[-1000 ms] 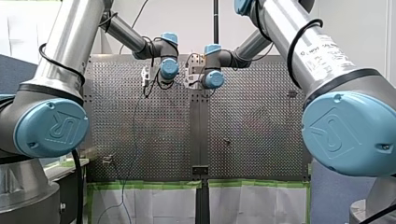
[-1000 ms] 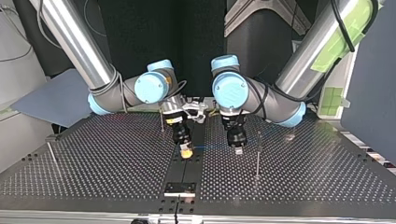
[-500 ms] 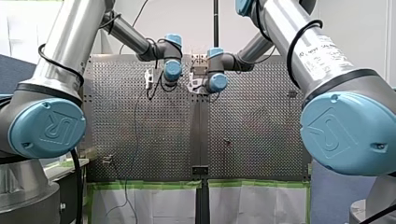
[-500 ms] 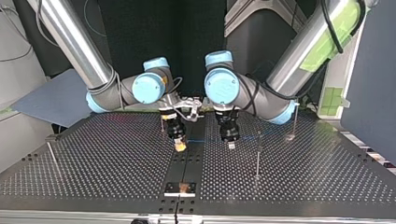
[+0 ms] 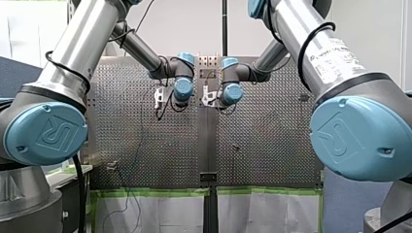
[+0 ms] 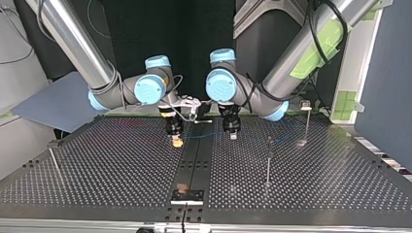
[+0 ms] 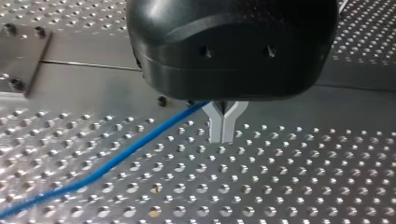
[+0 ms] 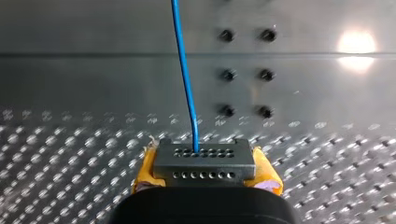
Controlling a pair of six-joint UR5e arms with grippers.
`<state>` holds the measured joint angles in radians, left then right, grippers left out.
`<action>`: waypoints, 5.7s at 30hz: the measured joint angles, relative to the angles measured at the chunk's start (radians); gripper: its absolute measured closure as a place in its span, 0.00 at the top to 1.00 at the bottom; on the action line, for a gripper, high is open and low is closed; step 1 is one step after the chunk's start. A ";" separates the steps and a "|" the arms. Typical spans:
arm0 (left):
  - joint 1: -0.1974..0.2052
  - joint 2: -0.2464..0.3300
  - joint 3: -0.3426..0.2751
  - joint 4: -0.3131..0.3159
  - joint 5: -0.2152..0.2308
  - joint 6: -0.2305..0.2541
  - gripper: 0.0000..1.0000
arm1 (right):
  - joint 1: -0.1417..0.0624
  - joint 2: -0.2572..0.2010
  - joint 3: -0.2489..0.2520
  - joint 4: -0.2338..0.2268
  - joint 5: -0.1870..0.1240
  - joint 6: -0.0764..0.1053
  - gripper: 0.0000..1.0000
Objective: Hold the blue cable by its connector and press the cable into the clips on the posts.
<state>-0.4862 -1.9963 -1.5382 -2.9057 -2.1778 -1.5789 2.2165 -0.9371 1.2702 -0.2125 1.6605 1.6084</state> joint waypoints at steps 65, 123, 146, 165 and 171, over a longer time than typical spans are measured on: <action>-0.190 -0.273 -0.114 0.353 -0.041 -0.029 0.00 | -0.140 0.101 0.549 -0.398 0.072 -0.012 0.00; -0.276 -0.485 0.069 0.475 -0.033 -0.022 0.00 | -0.393 0.103 0.540 -0.541 -0.356 0.089 0.00; -0.275 -0.492 0.075 0.501 0.026 -0.065 0.00 | -0.446 0.105 0.513 -0.544 -0.449 0.101 0.00; -0.285 -0.570 0.208 0.463 0.055 -0.114 0.00 | -0.488 0.105 0.498 -0.546 -0.532 0.127 0.00; -0.278 -0.575 0.224 0.464 0.058 -0.120 0.00 | -0.495 0.105 0.493 -0.551 -0.534 0.128 0.00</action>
<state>-0.7646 -2.5714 -1.3139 -2.4417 -2.1193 -1.6989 1.7212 -0.8324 1.7634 -0.7638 1.1265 1.7364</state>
